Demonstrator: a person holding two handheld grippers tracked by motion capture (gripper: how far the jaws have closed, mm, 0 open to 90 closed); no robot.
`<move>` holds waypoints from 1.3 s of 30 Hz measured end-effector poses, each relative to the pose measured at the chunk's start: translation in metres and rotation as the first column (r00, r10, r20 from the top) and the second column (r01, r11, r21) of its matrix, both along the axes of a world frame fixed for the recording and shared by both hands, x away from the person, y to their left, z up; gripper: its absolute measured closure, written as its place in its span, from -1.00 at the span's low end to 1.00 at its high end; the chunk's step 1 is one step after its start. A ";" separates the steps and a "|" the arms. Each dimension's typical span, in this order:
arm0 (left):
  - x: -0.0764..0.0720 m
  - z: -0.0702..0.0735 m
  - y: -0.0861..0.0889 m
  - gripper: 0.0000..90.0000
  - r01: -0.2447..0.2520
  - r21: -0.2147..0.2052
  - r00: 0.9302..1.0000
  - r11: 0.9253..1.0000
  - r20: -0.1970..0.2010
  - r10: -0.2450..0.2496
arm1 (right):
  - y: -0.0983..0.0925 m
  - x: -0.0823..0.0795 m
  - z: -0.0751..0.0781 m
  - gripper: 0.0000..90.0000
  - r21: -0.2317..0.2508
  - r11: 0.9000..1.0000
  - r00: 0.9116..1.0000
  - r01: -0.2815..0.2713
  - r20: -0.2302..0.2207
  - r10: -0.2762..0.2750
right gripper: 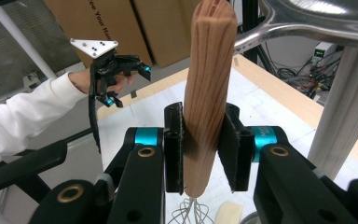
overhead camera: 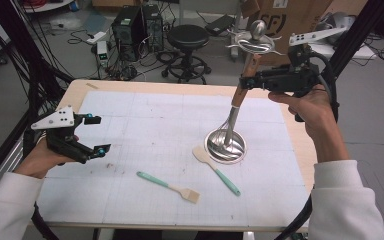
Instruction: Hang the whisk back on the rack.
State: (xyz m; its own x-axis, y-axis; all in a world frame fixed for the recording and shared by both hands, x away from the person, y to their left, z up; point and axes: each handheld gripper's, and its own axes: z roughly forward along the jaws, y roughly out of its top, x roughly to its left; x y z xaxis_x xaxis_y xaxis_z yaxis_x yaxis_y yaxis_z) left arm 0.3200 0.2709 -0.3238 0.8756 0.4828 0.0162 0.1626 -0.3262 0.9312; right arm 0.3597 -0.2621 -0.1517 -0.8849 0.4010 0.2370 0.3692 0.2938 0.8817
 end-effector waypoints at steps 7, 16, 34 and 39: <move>0.000 0.000 0.000 -0.96 0.001 -0.001 1.000 1.000 -0.001 -0.001 | 0.009 0.003 0.000 0.62 -0.011 1.000 1.000 0.010 0.004 -0.010; -0.001 0.001 0.001 -0.96 0.000 0.000 1.000 1.000 0.005 0.000 | 0.006 0.002 -0.002 0.62 -0.023 0.999 0.999 0.033 0.022 -0.033; -0.004 0.002 0.001 -0.96 -0.008 0.002 1.000 1.000 0.015 0.008 | -0.006 -0.013 -0.006 0.18 -0.064 0.991 0.989 0.119 0.100 -0.113; -0.004 0.003 0.001 -0.96 -0.014 0.001 1.000 1.000 0.012 0.014 | -0.011 -0.018 -0.013 -0.32 -0.132 0.981 0.988 0.144 0.082 -0.134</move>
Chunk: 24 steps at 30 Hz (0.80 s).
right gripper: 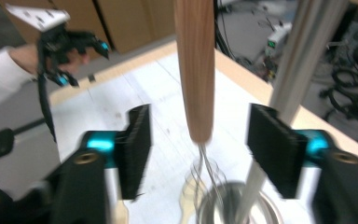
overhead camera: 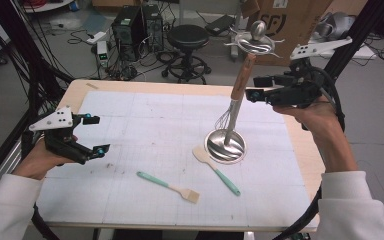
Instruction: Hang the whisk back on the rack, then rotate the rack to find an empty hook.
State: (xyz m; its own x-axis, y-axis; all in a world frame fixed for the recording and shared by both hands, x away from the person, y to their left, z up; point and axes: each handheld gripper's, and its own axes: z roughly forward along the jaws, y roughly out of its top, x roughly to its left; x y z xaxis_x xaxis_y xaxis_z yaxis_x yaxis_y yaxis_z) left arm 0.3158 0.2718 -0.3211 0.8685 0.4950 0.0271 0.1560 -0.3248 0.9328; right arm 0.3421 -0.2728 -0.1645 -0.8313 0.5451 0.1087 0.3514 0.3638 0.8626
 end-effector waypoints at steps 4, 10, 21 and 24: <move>0.000 0.000 -0.001 -0.96 0.006 0.001 1.000 1.000 -0.005 -0.006 | -0.007 -0.006 -0.002 -0.69 -0.012 1.000 1.000 0.003 0.000 -0.003; -0.002 -0.003 -0.002 -0.96 0.039 0.002 0.999 0.999 -0.025 -0.039 | -0.017 -0.017 -0.005 -0.99 -0.051 0.999 1.000 -0.006 0.016 0.007; -0.006 -0.008 0.001 -0.96 0.036 -0.003 0.999 0.999 -0.036 -0.036 | -0.039 -0.027 -0.008 -0.99 -0.086 0.996 0.999 0.011 0.031 -0.008; -0.006 -0.011 0.002 -0.96 0.034 -0.001 0.999 0.999 -0.039 -0.034 | -0.046 -0.026 -0.007 -0.98 -0.085 0.996 0.999 0.015 0.038 -0.012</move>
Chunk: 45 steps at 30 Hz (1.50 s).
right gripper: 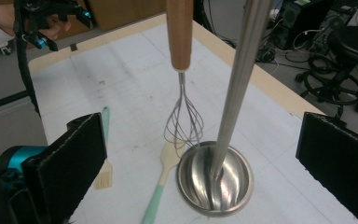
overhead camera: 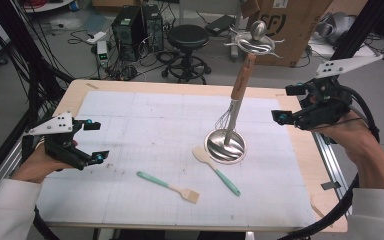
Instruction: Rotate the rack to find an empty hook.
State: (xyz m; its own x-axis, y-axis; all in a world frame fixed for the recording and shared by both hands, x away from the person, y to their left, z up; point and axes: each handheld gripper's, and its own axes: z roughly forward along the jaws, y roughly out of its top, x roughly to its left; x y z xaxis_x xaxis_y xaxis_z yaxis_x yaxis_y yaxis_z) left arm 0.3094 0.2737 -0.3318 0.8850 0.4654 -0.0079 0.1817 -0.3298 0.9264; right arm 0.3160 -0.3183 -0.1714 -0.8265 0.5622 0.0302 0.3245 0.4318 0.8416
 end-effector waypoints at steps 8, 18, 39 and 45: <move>0.001 -0.003 0.000 -0.96 0.004 0.003 1.000 1.000 -0.003 -0.004 | -0.015 0.002 0.005 -0.54 0.019 1.000 1.000 -0.022 0.007 0.022; 0.000 -0.003 -0.002 -0.96 0.014 0.017 1.000 1.000 -0.002 -0.014 | -0.023 0.013 0.012 0.42 0.015 0.999 0.997 -0.042 -0.070 0.043; 0.001 -0.006 0.002 -0.96 0.033 0.009 0.999 0.999 -0.025 -0.033 | -0.027 0.042 0.047 1.00 0.010 0.999 0.998 -0.033 -0.058 0.033; -0.001 -0.006 0.004 -0.96 0.027 0.012 0.999 1.000 -0.025 -0.027 | -0.023 0.048 0.066 1.00 0.020 0.999 0.999 -0.041 -0.028 0.041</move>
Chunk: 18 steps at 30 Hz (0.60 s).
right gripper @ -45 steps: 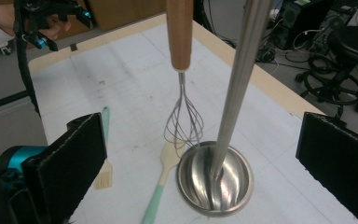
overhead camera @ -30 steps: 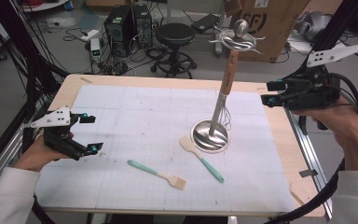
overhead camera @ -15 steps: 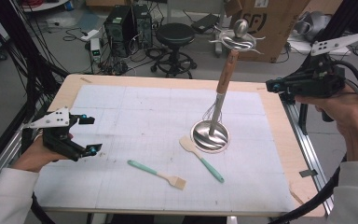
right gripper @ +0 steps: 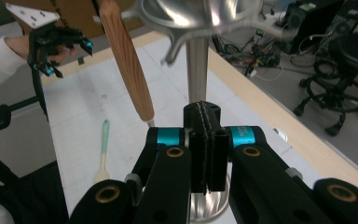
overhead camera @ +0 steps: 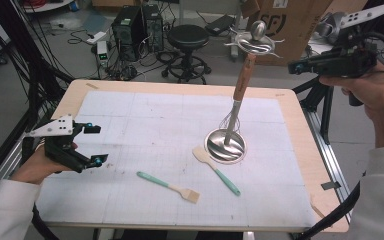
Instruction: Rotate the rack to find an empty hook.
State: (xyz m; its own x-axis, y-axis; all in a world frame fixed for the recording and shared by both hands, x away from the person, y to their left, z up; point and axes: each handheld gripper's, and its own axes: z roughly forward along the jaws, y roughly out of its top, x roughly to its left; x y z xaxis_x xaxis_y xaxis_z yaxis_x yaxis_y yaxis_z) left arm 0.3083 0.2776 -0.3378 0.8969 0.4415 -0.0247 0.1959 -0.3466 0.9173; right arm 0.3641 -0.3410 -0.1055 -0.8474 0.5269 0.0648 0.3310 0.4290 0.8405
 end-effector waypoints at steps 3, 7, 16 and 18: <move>-0.001 0.000 -0.001 -0.96 0.005 0.002 1.000 1.000 -0.001 -0.005 | 0.002 0.000 0.007 1.00 0.020 1.000 1.000 -0.005 0.015 0.005; -0.001 -0.001 -0.001 -0.96 0.015 0.012 1.000 1.000 -0.003 -0.015 | 0.004 -0.001 0.011 1.00 0.034 0.999 1.000 -0.015 0.019 0.014; -0.001 0.000 -0.001 -0.96 0.010 0.005 1.000 1.000 -0.016 -0.010 | 0.012 0.000 0.010 1.00 0.030 0.999 0.999 -0.029 0.026 0.028; -0.001 0.000 -0.001 -0.96 0.011 0.007 1.000 1.000 -0.014 -0.011 | 0.014 0.000 0.010 1.00 0.031 0.999 0.999 -0.026 0.028 0.026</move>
State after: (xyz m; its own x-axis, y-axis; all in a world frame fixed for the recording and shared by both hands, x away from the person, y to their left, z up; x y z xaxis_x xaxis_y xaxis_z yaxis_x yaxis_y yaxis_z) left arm 0.3072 0.2767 -0.3382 0.9013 0.4318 -0.0343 0.2049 -0.3553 0.9120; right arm 0.3639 -0.3269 -0.0952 -0.8625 0.5029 0.0569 0.2964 0.4108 0.8622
